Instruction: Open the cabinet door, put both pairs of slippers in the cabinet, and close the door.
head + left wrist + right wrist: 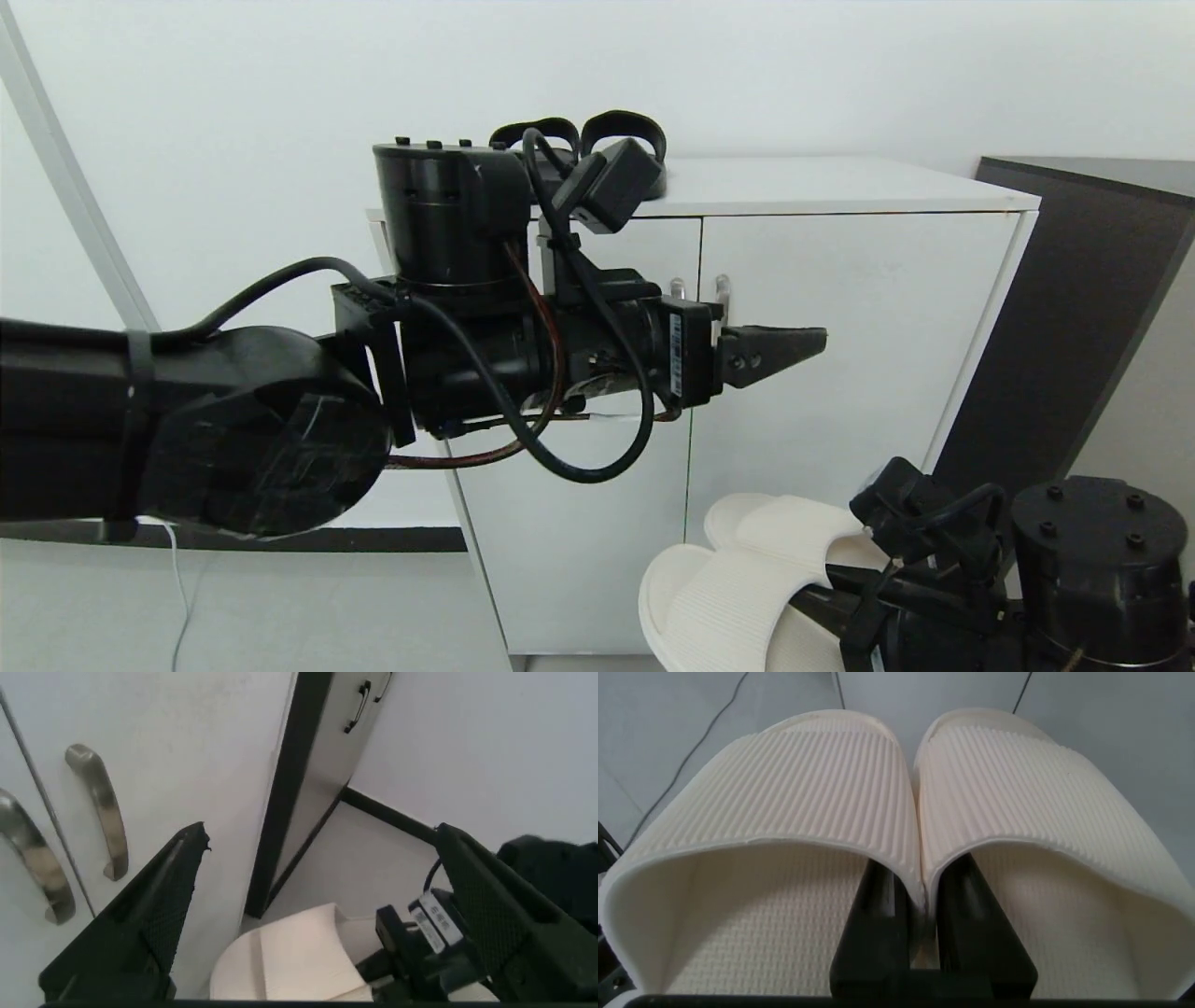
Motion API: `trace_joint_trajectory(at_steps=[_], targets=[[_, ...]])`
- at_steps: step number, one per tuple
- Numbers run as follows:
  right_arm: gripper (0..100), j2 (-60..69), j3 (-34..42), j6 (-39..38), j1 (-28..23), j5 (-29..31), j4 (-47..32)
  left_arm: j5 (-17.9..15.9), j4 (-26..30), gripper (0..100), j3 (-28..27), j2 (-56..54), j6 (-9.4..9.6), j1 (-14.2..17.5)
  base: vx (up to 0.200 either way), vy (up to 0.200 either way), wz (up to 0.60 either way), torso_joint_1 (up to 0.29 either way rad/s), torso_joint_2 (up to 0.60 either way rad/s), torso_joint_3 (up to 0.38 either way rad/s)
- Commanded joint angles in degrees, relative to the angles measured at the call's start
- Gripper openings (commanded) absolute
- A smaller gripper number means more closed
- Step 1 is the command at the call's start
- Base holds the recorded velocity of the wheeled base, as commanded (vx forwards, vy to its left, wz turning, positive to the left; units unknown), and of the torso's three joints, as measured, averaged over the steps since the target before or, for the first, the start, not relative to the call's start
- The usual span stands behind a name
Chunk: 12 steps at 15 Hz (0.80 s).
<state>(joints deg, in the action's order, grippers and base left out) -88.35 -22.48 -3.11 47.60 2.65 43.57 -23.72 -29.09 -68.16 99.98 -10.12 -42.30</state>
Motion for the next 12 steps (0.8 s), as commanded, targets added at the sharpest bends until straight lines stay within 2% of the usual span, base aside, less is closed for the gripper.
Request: trace_joint_trajectory(at_steps=[1,6,8,12], targets=[[0,-0.1,0.1,0.0,0.0,0.0,0.0,-0.9,0.0,100,-2.9,3.3,-1.40,0.4,0.000,0.000,0.00,0.000,0.00,0.000],[0,0.0,0.2,0.0,0.0,0.0,0.1,-1.7,0.0,100,-4.5,6.9,-3.86,2.8,0.000,0.000,0.00,0.000,0.00,0.000],[0,0.0,0.2,0.0,0.0,0.0,0.0,-1.7,0.0,100,-4.9,7.2,-5.61,3.5,0.000,0.000,0.00,0.000,0.00,0.000],[0,-0.1,0.2,0.0,0.0,0.1,0.0,-2.7,5.3,100,-9.4,9.4,-5.97,4.4,0.000,0.000,0.00,0.000,0.00,0.000]])
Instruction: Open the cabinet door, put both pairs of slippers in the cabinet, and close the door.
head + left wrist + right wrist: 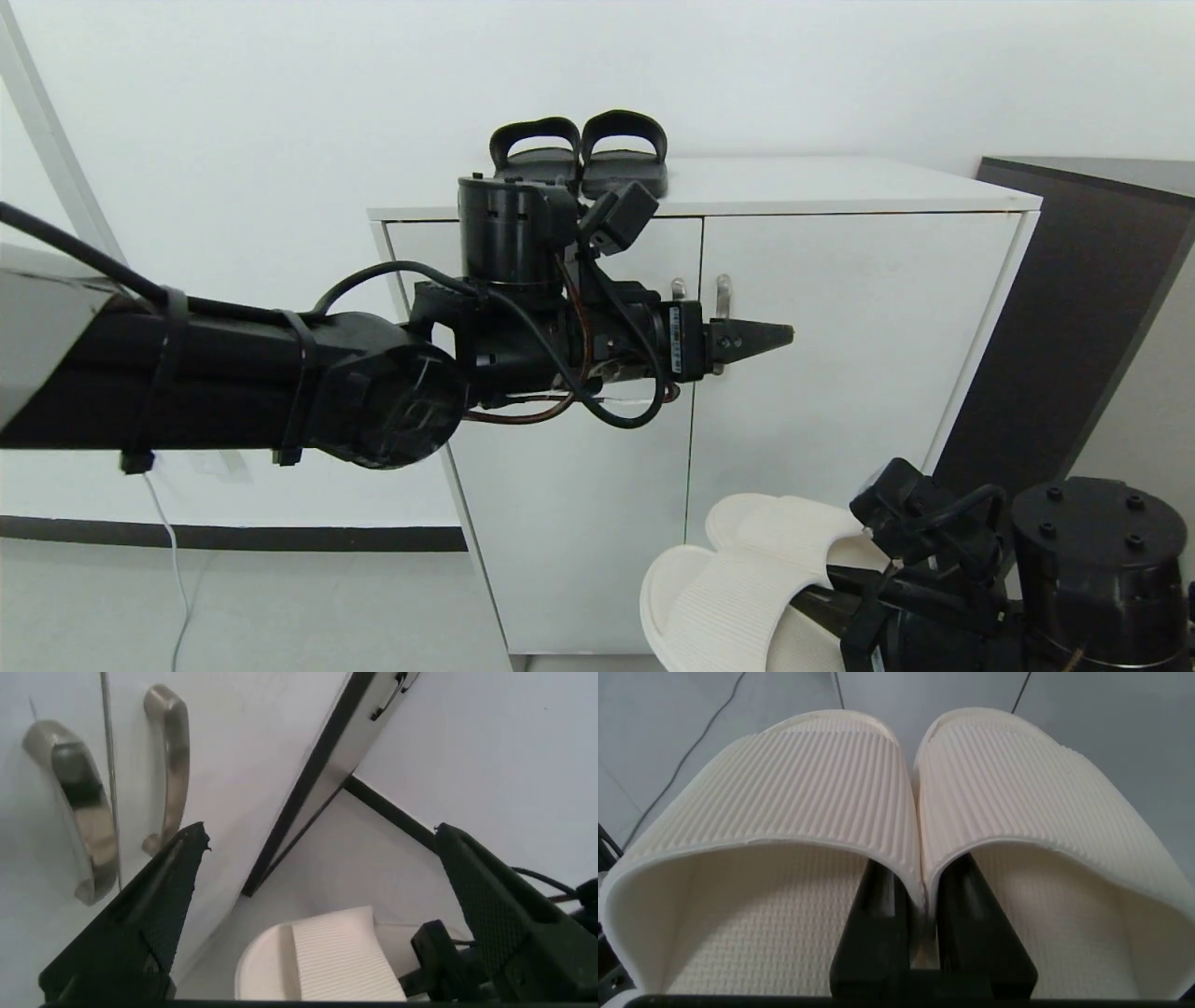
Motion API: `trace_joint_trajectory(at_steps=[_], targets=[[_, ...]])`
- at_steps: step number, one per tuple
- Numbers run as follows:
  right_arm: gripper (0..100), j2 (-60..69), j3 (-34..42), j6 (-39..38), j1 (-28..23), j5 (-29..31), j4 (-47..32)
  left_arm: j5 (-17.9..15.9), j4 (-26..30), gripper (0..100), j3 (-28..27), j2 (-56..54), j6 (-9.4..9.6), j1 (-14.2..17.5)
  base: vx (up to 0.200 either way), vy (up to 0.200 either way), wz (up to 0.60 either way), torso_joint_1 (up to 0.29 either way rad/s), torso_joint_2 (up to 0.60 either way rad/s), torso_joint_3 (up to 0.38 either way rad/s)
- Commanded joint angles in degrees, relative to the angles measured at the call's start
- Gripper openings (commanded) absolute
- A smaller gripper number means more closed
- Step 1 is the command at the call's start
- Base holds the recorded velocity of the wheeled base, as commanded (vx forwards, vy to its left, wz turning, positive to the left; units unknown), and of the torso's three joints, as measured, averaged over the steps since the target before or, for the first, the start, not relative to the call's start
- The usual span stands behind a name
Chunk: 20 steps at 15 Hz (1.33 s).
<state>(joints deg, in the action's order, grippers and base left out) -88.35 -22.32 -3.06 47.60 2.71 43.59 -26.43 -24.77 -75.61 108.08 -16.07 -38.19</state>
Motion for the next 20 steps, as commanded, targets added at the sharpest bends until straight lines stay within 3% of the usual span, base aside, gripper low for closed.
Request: trace_joint_trajectory(at_steps=[1,8,14,15,20], targets=[[0,-0.1,0.0,0.0,0.0,0.0,0.0,0.0,1.1,100,-3.3,2.5,-0.10,0.5,0.000,0.000,0.00,0.000,0.00,0.000],[0,-0.5,0.2,0.0,0.0,0.0,0.0,2.4,2.4,100,-7.8,7.0,-0.02,2.2,0.000,0.000,0.00,0.000,0.00,0.000],[0,-0.6,0.3,0.1,0.0,-0.1,-0.1,2.5,2.5,100,-11.8,10.7,-0.02,2.0,0.000,0.000,0.00,0.000,0.00,0.000],[0,-0.6,0.3,0.0,0.0,-0.1,-0.1,2.5,2.5,0,-11.8,10.6,-0.02,1.9,0.000,0.000,0.00,0.000,0.00,0.000],[0,-0.4,0.8,0.0,0.3,-0.2,-0.1,2.4,3.6,0,-10.9,9.7,-0.10,1.5,0.000,0.000,0.00,0.000,0.00,0.000]])
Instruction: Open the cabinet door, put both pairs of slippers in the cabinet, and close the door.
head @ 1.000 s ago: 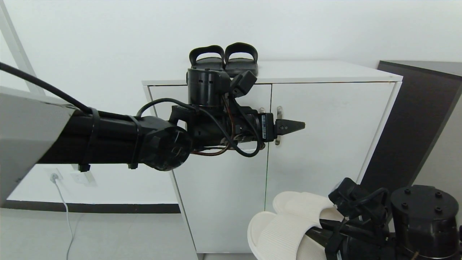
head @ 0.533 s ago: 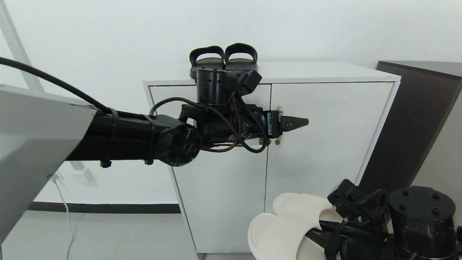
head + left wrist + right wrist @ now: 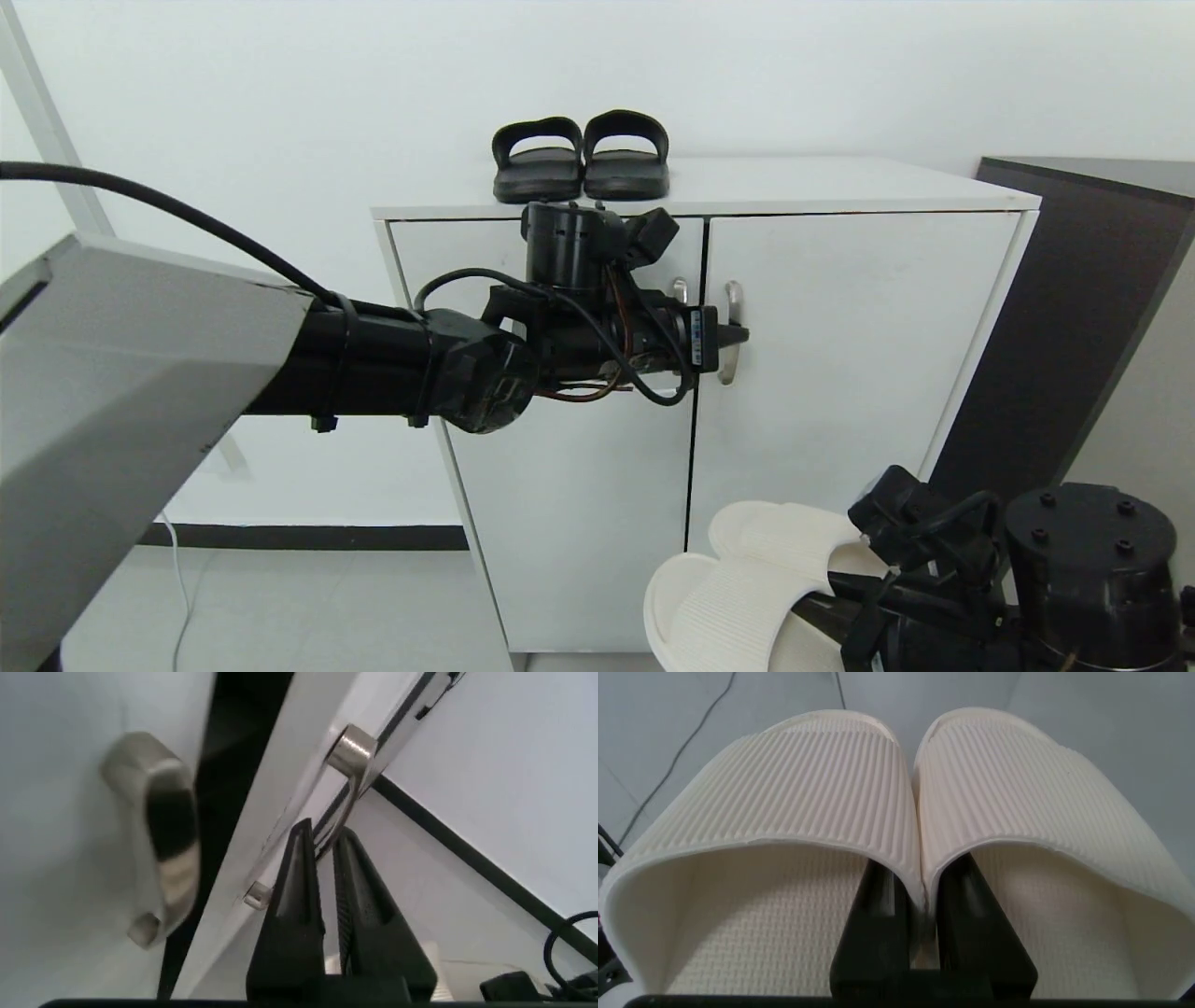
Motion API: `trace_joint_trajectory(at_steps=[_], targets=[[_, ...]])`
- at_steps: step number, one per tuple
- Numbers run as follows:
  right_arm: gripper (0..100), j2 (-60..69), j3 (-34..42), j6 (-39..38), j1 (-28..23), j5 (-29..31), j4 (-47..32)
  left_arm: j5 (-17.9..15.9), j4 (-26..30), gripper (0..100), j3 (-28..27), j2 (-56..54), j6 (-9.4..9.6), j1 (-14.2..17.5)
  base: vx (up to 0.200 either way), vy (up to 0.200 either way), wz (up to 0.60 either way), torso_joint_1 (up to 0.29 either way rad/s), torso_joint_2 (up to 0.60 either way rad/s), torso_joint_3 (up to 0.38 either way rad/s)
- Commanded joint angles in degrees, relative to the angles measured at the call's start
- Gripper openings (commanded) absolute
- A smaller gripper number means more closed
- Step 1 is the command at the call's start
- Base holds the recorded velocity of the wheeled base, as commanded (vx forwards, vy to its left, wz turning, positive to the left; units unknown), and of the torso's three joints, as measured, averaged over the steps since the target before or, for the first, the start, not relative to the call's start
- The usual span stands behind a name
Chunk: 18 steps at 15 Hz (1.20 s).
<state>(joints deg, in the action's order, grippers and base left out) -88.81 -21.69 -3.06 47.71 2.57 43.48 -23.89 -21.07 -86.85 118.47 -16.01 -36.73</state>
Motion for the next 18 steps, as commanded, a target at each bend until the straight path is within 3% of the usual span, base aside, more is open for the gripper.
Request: trace_joint_trajectory(at_steps=[1,5,10,11,14,16,18], targets=[[0,0.2,0.6,-0.2,0.5,-0.6,0.0,0.0,-0.1,0,1.6,-1.6,-0.25,-0.4,0.000,0.000,0.00,0.000,0.00,0.000],[0,3.5,4.2,0.2,1.0,-9.5,0.0,0.9,-0.6,0,10.1,-8.2,-0.17,-3.5,0.000,0.000,0.00,0.000,0.00,0.000],[0,5.1,5.7,0.2,1.9,-11.0,0.0,4.9,-5.3,0,18.7,-14.2,-0.25,-5.5,0.000,0.000,0.00,0.000,0.00,0.000],[0,5.0,5.9,0.2,2.6,-11.0,-0.1,7.7,-6.3,0,21.4,-15.9,-1.40,-5.5,0.000,0.000,0.00,0.000,0.00,0.000],[0,5.0,6.5,1.8,3.0,-11.0,-0.2,8.3,-15.4,0,25.8,-14.6,-6.58,-3.4,0.000,0.000,0.00,0.000,0.00,0.000],[0,4.8,6.9,3.1,3.1,-11.0,-0.2,8.5,-20.0,0,25.0,-10.6,-8.25,-2.5,0.000,0.000,0.00,0.000,0.00,0.000],[0,5.0,7.1,3.1,3.3,-10.9,0.0,8.6,-20.4,0,23.5,-8.0,-8.52,-2.2,0.000,0.000,0.00,0.000,0.00,0.000]])
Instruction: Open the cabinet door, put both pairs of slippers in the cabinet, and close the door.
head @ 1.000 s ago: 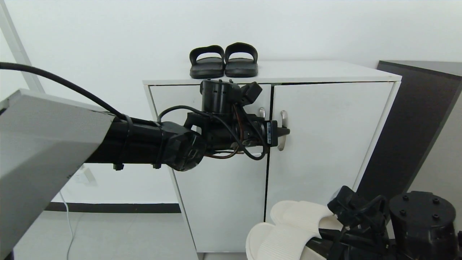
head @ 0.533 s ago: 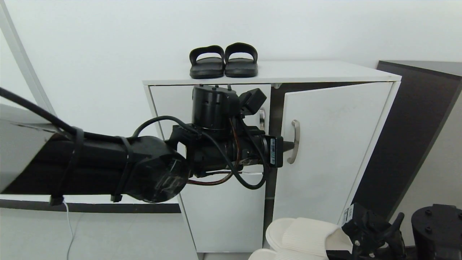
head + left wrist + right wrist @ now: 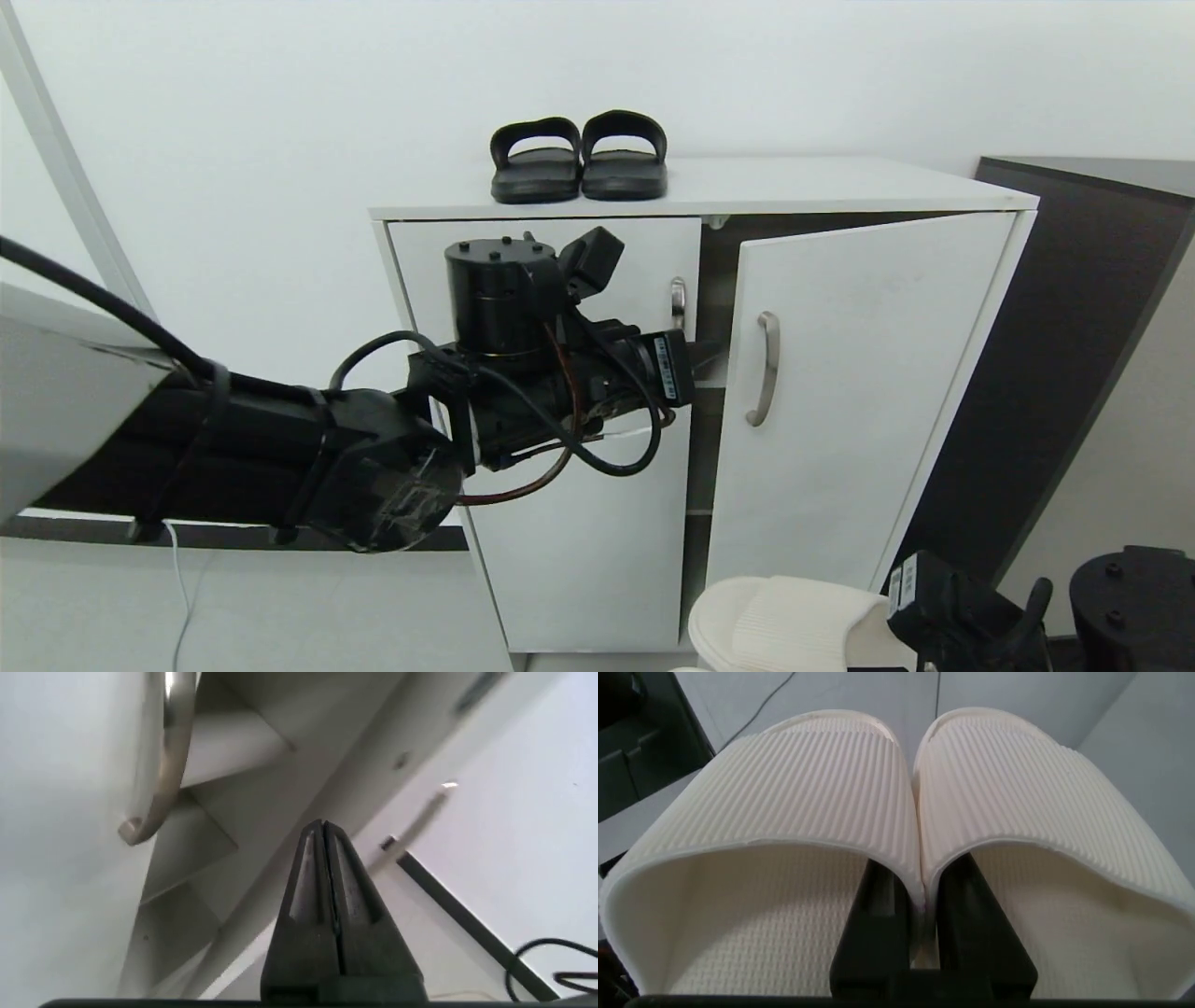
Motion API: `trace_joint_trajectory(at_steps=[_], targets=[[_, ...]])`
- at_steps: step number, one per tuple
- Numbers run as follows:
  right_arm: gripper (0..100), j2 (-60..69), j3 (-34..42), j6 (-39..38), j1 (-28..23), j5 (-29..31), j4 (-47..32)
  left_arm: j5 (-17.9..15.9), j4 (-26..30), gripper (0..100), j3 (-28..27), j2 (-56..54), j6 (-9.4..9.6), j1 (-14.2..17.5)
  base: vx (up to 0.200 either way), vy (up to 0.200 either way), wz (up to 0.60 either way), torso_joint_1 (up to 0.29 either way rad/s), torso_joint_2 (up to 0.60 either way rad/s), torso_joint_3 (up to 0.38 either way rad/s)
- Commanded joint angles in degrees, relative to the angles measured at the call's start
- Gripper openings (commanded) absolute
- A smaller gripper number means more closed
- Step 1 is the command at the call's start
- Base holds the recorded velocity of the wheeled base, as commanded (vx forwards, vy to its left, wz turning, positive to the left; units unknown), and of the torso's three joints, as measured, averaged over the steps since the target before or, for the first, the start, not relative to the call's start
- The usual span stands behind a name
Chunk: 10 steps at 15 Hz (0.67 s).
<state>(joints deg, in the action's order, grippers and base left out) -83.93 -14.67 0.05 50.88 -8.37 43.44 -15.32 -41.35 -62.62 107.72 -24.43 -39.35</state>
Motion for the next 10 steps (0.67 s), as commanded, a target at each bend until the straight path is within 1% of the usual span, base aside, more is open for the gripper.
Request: trace_joint_trajectory(at_steps=[1,4,10], targets=[[0,0.3,0.1,0.3,0.2,0.0,0.1,0.0,-0.1,0,-1.4,3.8,-0.44,1.1,0.000,0.000,0.00,0.000,0.00,0.000],[0,0.5,0.1,0.3,0.3,0.1,0.1,0.1,-0.1,0,-4.2,6.9,-0.53,2.3,0.000,0.000,0.00,0.000,0.00,0.000],[0,-1.0,0.1,0.3,1.0,0.1,0.2,0.1,-0.2,0,-7.8,9.5,-0.62,2.2,0.000,0.000,0.00,0.000,0.00,0.000]])
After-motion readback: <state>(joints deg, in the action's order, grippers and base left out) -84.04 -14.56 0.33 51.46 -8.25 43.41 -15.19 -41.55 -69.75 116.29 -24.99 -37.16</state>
